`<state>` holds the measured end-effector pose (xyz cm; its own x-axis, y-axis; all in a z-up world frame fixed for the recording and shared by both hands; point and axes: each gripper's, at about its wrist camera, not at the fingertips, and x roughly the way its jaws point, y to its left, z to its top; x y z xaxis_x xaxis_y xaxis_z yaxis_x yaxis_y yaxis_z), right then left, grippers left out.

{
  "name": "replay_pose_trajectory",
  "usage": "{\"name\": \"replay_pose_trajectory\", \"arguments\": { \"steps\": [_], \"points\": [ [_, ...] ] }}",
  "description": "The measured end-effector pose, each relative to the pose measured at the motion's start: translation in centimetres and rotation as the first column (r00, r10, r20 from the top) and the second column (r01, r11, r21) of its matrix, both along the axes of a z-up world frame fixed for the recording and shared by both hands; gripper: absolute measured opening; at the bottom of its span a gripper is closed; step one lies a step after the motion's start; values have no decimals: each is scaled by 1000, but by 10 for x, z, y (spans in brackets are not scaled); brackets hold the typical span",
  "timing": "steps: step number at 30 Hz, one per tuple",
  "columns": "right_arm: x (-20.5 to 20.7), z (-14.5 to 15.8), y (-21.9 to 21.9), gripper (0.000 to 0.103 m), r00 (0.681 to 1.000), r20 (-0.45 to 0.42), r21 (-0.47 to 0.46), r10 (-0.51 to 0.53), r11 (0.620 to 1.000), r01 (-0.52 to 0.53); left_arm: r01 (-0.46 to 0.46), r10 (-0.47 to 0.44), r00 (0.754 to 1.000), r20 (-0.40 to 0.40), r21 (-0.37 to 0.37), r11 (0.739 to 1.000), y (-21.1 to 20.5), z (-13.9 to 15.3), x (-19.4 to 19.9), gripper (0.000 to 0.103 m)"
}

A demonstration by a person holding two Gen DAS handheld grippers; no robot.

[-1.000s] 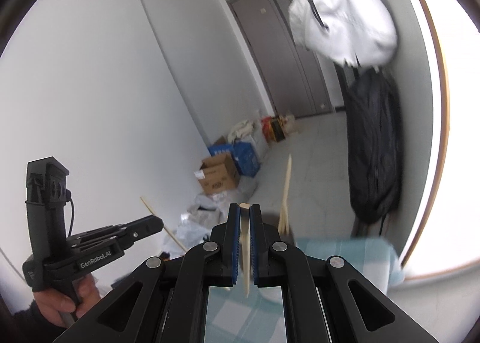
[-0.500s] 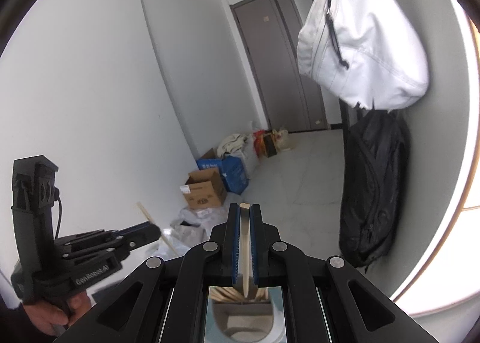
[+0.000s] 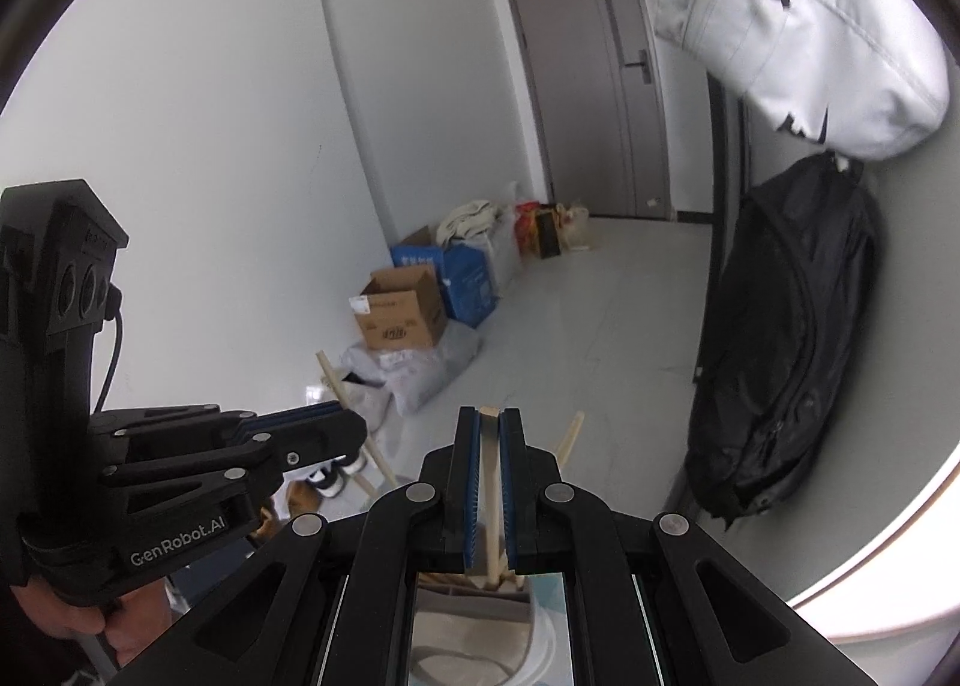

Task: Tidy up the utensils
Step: 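Open both grippers to drop the chopsticks into the holder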

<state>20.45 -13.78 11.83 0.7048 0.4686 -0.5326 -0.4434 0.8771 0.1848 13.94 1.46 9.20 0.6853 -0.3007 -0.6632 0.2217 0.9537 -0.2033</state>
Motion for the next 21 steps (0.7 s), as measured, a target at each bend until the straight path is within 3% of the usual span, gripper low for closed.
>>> {"name": "replay_pose_trajectory", "arguments": {
  "steps": [13,21],
  "points": [
    [5,-40,-7,6,996,-86,50,-16,999,20,32,-30,997,-76,18,999,-7,-26,6,1],
    [-5,-54,-8,9,993,-119,87,20,996,-9,68,-71,989,-128,-27,997,-3,-27,8,1]
  ]
}}
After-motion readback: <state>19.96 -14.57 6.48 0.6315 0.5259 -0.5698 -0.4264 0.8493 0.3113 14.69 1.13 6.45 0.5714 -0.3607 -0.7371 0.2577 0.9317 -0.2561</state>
